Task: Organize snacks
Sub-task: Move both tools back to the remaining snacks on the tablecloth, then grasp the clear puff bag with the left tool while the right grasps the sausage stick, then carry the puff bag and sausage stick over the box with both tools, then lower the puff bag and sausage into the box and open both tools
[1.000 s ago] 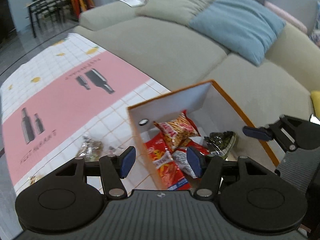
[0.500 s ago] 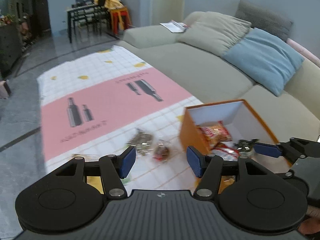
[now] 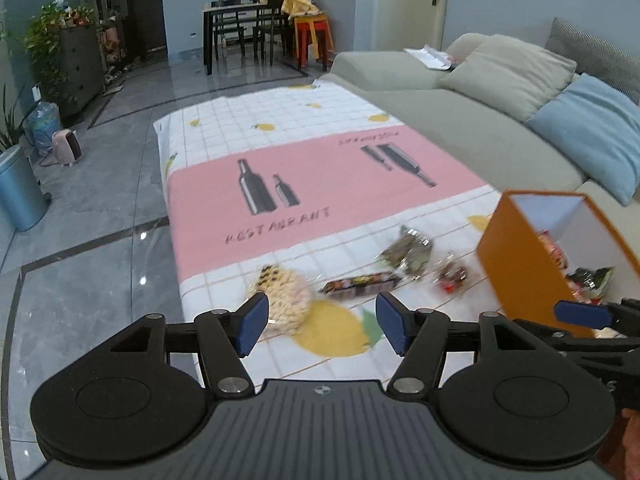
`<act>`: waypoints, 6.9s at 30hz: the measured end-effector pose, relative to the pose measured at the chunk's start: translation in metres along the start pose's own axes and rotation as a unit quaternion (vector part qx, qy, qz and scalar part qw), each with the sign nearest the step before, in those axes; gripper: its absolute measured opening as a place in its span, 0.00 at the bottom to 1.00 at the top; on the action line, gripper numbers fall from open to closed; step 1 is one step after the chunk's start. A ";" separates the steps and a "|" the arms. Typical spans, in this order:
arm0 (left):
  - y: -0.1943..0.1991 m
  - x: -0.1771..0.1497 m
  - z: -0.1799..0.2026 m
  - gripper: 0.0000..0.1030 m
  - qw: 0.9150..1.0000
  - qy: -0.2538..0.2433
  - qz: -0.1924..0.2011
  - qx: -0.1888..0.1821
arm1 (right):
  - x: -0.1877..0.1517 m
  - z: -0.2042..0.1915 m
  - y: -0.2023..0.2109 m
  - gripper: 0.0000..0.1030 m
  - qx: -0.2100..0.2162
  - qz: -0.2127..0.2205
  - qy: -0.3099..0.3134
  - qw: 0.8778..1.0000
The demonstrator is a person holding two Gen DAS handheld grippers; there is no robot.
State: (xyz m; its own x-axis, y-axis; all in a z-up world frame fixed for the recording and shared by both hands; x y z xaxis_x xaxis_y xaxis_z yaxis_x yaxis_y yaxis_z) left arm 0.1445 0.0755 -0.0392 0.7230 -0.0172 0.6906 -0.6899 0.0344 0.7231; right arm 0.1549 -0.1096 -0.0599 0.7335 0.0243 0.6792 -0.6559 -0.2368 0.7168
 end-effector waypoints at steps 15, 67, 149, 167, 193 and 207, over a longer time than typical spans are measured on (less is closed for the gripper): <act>-0.091 -0.015 -0.038 0.73 0.997 -0.001 -0.077 -0.017 | 0.008 -0.036 -0.087 0.59 0.056 -0.044 0.102 0.992; -0.172 -0.014 -0.058 0.87 0.989 0.047 -0.137 -0.036 | 0.012 -0.076 -0.188 0.20 0.084 -0.146 0.145 0.975; -0.156 0.053 0.280 0.88 0.954 -0.155 -0.202 -0.156 | 0.043 0.229 -0.066 0.24 -0.099 -0.110 0.129 0.981; -0.141 0.052 0.270 0.91 0.960 -0.104 -0.199 -0.165 | 0.033 0.226 -0.027 0.41 -0.074 -0.107 0.067 0.989; -0.123 0.044 0.280 0.88 0.964 -0.086 -0.181 -0.177 | 0.027 0.206 0.008 0.23 0.054 -0.047 -0.191 0.979; -0.099 0.070 0.260 0.87 0.969 -0.068 -0.142 -0.189 | 0.023 0.226 -0.011 0.00 -0.046 -0.065 -0.141 0.987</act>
State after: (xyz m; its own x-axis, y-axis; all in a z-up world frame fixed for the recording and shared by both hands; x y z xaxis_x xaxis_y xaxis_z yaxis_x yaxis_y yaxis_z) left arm 0.2542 -0.1885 -0.0592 0.8525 -0.2104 0.4785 -0.3825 0.3729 0.8454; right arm 0.2188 -0.3263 -0.0879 0.8242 -0.2266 0.5190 -0.5572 -0.1609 0.8146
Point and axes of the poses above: each gripper's, at about its wrist camera, not at the fingertips, and y roughly against the way its jaws point, z to its right, x to its top, the point moved 5 cm from there along -y, roughly the way its jaws point, and after that the axes turned 1 degree about -x, right-handed, at the moved point
